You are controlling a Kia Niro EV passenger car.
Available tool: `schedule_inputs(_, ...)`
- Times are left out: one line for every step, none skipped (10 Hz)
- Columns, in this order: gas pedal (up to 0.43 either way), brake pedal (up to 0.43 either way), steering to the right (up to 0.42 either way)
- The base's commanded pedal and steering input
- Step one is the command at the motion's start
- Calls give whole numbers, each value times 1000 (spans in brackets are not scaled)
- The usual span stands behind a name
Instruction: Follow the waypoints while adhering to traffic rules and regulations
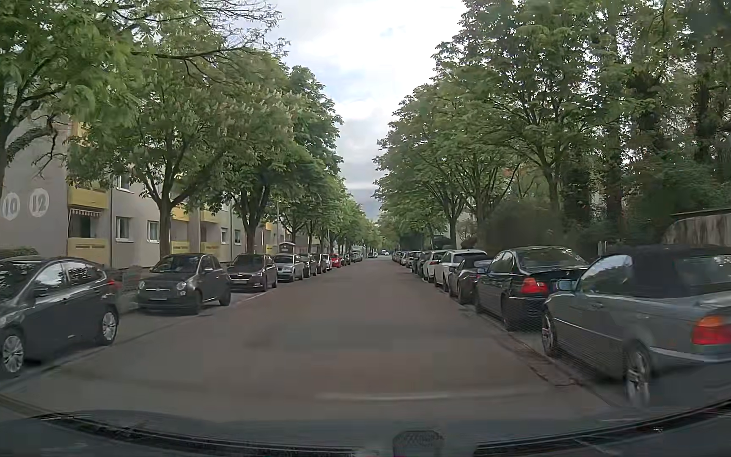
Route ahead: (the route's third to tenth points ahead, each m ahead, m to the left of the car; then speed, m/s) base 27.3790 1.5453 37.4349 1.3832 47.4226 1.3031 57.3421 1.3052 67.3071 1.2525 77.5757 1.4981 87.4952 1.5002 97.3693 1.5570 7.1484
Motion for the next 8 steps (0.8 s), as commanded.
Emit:
schedule_inputs(87, 0, -2)
schedule_inputs(79, 0, -2)
schedule_inputs(79, 0, -2)
schedule_inputs(79, 0, -1)
schedule_inputs(79, 0, -1)
schedule_inputs(79, 0, -1)
schedule_inputs(79, 0, -1)
schedule_inputs(79, 0, -1)
